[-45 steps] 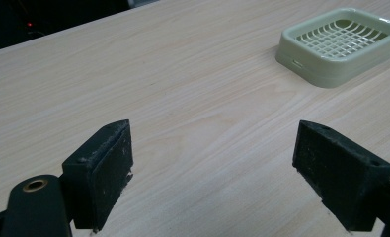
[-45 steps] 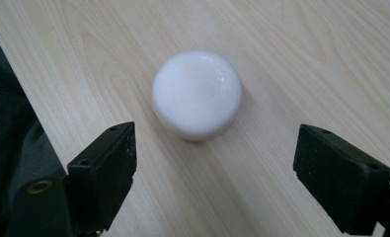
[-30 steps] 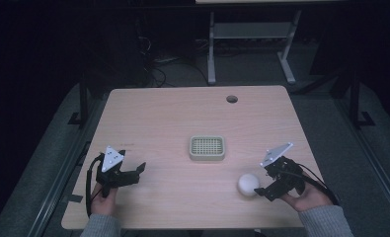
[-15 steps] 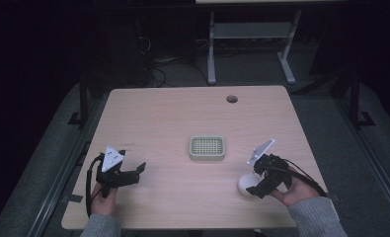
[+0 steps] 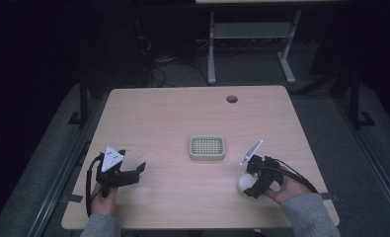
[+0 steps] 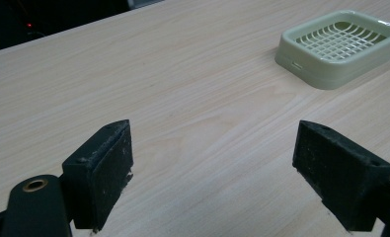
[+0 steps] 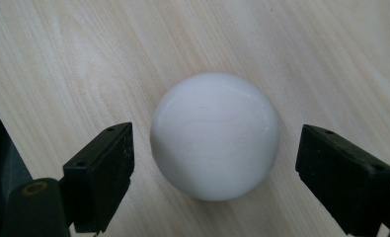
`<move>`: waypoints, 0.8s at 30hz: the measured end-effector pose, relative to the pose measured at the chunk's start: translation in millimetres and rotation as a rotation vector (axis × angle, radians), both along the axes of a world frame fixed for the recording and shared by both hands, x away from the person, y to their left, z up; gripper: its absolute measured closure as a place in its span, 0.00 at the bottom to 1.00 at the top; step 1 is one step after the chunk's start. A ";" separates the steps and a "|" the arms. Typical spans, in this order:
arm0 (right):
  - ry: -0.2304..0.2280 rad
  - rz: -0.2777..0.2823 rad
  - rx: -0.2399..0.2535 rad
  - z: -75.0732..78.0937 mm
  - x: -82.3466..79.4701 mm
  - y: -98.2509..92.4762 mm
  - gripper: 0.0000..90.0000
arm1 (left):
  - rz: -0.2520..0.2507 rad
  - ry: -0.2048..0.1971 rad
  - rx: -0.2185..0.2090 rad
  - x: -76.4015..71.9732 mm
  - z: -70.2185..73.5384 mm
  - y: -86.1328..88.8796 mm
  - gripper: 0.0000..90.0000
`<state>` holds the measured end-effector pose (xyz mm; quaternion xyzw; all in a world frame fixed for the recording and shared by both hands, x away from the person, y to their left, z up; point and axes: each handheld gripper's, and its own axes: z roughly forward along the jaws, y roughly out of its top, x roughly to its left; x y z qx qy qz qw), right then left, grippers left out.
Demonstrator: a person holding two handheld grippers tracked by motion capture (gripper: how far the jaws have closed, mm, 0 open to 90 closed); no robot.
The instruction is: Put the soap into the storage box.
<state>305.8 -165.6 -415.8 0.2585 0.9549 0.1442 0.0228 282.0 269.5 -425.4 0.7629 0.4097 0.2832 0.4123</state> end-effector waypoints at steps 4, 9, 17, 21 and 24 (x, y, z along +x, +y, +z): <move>0.013 0.004 -0.014 -2.6 2.1 2.8 0.16 | -0.001 -0.001 -0.002 0.0 -0.2 -0.3 0.17; 0.029 0.014 -0.039 -7.4 3.9 6.7 0.16 | -0.007 -0.004 0.004 0.1 0.2 -0.8 0.17; 0.058 0.021 -0.073 -19.5 7.2 13.9 0.17 | -0.005 -0.003 0.000 0.5 -0.1 -0.6 0.17; 0.062 0.023 -0.093 -25.2 7.7 16.2 0.17 | -0.006 -0.006 0.000 0.3 -0.2 -1.3 0.17; 0.055 0.028 -0.098 -26.8 8.3 17.3 0.21 | -0.004 -0.006 -0.002 0.2 0.1 -1.0 0.17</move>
